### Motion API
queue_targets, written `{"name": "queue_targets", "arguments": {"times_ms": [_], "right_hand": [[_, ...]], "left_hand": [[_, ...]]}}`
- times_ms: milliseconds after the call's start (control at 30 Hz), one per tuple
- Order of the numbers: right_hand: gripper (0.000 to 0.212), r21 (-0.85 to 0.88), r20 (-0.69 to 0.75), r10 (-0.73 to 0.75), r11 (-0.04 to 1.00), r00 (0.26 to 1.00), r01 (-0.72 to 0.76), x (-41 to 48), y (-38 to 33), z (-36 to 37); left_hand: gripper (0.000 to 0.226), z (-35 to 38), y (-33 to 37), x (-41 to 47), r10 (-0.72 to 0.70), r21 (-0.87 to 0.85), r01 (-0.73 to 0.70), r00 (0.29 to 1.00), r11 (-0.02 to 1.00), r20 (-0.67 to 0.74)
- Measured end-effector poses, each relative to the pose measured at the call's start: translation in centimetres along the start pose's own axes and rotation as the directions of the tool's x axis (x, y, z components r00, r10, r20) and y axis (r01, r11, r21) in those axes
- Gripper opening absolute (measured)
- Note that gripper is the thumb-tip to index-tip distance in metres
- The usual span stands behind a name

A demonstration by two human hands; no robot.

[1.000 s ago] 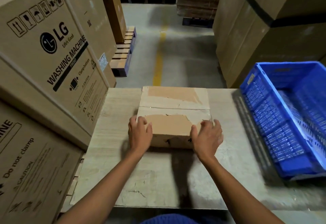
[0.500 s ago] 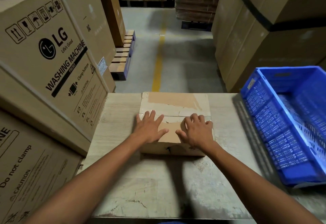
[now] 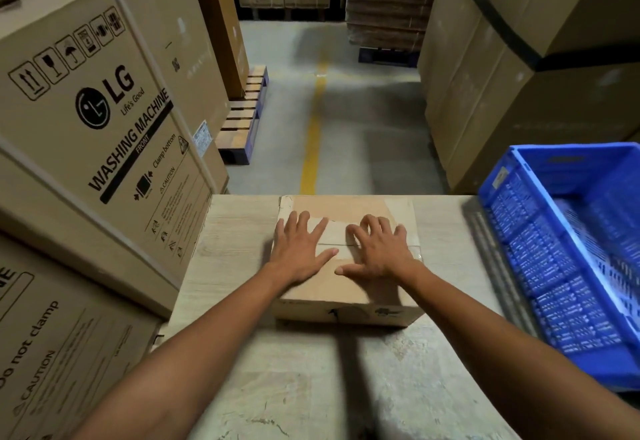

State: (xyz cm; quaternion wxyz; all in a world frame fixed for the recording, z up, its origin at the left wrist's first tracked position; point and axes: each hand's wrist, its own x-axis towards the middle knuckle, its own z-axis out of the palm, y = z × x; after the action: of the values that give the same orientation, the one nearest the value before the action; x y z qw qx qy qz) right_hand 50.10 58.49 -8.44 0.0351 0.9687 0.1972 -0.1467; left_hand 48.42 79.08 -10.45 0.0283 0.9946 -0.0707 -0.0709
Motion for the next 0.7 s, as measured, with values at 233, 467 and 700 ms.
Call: {"name": "queue_targets", "arguments": {"times_ms": [233, 467, 700], "right_hand": [[0.111, 0.031, 0.017, -0.004, 0.999, 1.000, 0.004, 0.1, 0.2, 1.7], [0.081, 0.247, -0.184, 0.237, 0.951, 0.954, -0.189, -3.0, 0.5, 2.8], [0.068, 0.709, -0.080, 0.589, 0.601, 0.804, -0.369, -5.0, 1.5, 3.0]], "left_hand": [[0.077, 1.0, -0.2, 0.6, -0.002, 0.010, 0.001, 0.998, 1.000, 0.057], [0.085, 0.4, 0.9, -0.9, -0.200, -0.096, 0.207, 0.977, 0.974, 0.072], [0.086, 0.4, 0.8, -2.3, -0.404, -0.340, 0.412, 0.910, 0.845, 0.098]]}}
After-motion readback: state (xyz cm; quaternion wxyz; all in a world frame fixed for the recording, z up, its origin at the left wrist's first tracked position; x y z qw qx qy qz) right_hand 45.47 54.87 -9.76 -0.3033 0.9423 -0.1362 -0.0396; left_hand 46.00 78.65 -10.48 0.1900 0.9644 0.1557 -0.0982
